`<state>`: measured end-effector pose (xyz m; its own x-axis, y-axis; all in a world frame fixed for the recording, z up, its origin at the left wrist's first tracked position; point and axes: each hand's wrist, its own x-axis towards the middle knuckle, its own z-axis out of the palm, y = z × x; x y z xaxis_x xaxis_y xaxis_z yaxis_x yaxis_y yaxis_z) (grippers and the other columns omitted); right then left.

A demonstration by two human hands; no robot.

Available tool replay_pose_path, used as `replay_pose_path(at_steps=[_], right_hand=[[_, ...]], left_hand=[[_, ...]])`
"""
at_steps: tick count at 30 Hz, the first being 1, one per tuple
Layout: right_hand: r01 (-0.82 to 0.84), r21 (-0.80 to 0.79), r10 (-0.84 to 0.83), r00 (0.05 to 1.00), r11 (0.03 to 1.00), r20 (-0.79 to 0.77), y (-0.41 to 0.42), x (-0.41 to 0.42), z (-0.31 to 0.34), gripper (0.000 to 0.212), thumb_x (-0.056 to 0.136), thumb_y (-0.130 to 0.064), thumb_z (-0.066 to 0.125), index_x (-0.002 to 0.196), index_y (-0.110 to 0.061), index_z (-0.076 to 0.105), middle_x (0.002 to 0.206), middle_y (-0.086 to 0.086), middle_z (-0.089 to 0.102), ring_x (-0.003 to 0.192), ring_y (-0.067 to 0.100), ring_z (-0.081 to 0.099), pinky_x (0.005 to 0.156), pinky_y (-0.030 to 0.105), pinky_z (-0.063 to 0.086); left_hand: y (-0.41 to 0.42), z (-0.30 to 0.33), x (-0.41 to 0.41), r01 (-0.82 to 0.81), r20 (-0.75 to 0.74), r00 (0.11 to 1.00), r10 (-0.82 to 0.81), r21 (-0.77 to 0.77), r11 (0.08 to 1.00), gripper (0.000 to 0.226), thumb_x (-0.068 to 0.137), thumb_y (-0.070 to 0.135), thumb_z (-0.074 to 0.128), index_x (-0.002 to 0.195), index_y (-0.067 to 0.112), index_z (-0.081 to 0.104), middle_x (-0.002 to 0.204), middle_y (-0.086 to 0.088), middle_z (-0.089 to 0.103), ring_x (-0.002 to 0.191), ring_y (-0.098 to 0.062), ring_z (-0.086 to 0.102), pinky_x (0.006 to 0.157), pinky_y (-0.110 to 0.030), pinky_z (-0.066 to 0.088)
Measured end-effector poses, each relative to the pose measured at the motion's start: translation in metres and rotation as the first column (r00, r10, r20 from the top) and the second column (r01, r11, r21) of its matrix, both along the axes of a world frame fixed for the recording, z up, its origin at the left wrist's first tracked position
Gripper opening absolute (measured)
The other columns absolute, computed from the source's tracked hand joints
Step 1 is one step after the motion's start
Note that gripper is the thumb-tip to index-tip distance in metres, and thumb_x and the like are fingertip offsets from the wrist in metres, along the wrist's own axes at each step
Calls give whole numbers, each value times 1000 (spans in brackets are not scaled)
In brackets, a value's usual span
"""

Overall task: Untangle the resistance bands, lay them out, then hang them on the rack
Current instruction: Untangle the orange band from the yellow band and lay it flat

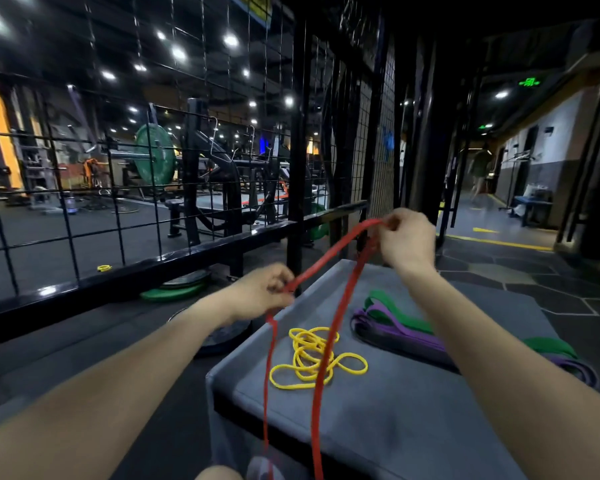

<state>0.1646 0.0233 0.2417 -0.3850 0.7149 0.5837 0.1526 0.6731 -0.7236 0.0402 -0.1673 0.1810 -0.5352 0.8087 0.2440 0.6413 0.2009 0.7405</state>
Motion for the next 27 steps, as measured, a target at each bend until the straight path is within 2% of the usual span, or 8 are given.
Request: replay_pose_path(at_steps=[6,9,12,14,18,22,25,27], right_hand=[[3,-124,10,994,992,108,23,7,-25,13,79,-23,70,69,-19,62,82,15,70,83,31,67,81,44,55],[-64,-45,76,911,997,405,14,9,-39,7,79,-20,68,86,-18,67,90,13,70,90,31,66,81,40,54],[-242,123,115,774,962,623,-5,8,-45,36,76,-24,73,110,-15,64,108,9,67,103,26,62,84,37,52],[-398,136,265,792,907,549,-25,5,-36,52,75,-28,76,122,-15,58,115,6,64,108,23,59,90,36,49],[-566,132,503,799,814,329,-55,-7,-19,24,81,-25,70,100,-12,64,90,6,68,86,23,65,77,40,53],[-523,152,478,840,839,255,-48,-9,-19,12,86,-14,63,93,-8,70,74,4,65,72,17,63,68,29,52],[-528,41,521,846,849,111,-41,-7,-19,14,87,-8,59,80,-13,70,72,5,66,73,24,66,73,44,57],[-567,-68,570,821,821,34,-40,-4,-17,24,89,-3,55,76,-19,68,73,7,67,70,23,67,70,42,58]], left_hand=[[-20,1,-8,-46,225,974,22,99,994,11,87,9,61,81,18,63,68,10,63,66,-5,55,67,-21,43],[-18,24,-2,-91,353,936,18,194,977,12,90,8,56,88,18,62,66,11,58,68,-5,51,62,-17,49],[-10,46,4,-102,304,952,24,245,964,13,89,9,58,86,20,65,63,9,54,61,-6,47,62,-19,43],[-2,57,9,-65,186,982,26,207,976,12,85,9,63,82,20,67,63,6,57,55,-4,51,59,-18,45],[12,73,22,0,-14,1000,1,94,996,7,80,6,69,80,12,66,64,-1,61,54,-2,58,57,-14,50],[9,79,21,1,172,985,-32,177,984,29,72,-5,72,93,10,60,71,-2,61,60,-3,63,60,-14,53],[5,69,23,60,201,974,-104,212,975,40,67,-17,70,92,13,60,82,-4,60,71,-8,61,66,-16,54],[7,64,27,63,187,975,-121,293,954,44,65,-21,69,90,14,61,86,-5,59,74,-11,60,70,-17,55]])
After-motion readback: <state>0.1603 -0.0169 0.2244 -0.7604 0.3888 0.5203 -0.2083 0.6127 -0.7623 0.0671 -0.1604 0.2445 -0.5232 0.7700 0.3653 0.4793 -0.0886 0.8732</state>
